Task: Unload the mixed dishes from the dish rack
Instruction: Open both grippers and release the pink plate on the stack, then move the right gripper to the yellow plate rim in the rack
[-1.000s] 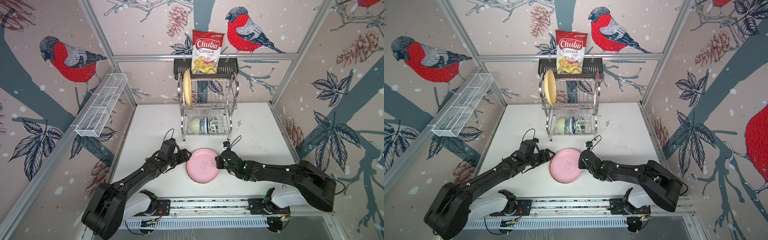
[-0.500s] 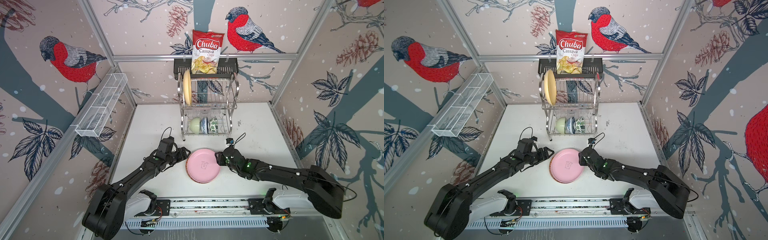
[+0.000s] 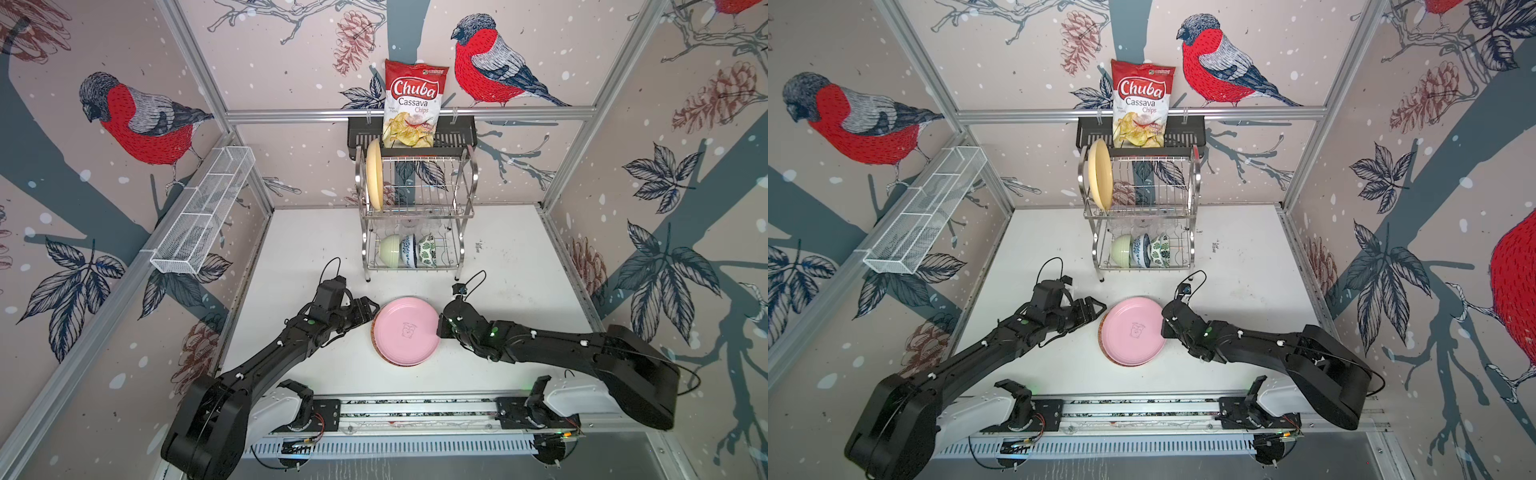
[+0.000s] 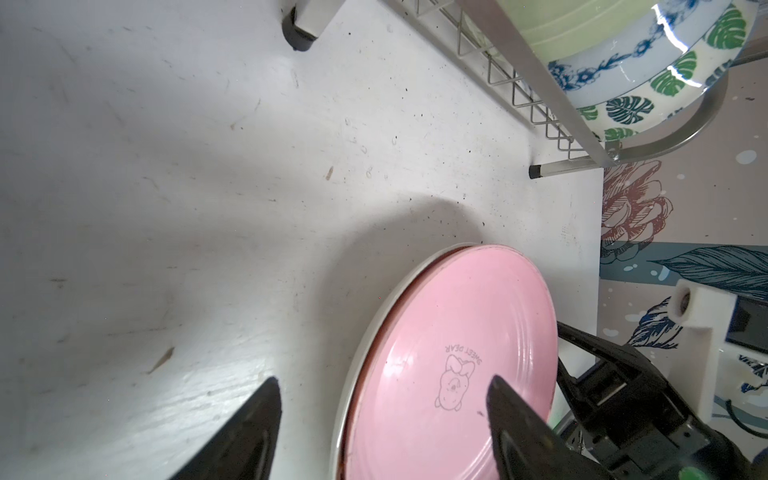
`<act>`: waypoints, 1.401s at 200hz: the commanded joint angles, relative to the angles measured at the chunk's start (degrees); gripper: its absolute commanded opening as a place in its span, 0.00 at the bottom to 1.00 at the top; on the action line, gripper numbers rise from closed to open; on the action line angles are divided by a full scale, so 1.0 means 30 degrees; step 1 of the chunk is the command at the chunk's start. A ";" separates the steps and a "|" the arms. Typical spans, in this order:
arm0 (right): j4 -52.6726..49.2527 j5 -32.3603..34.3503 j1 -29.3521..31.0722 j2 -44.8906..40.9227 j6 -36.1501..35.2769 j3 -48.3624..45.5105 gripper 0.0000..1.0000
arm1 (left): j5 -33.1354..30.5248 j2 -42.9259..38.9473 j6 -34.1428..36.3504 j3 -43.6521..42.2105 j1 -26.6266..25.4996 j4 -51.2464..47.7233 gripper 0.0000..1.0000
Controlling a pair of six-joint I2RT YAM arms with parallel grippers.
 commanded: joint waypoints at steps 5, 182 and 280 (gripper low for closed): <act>0.0360 -0.0035 0.0131 0.0678 -0.0063 0.0461 0.03 | -0.0032 0.0118 0.0166 0.0306 0.0043 0.0181 0.77; -0.3451 0.4105 0.0626 -0.0192 -0.6815 1.1716 0.25 | -0.2675 -0.4499 0.0321 0.0043 0.0101 0.0355 0.83; -0.0158 0.2351 0.0786 0.1433 -1.1601 1.6141 0.44 | -0.3311 -0.4740 0.0649 0.0591 0.0159 -0.0380 0.83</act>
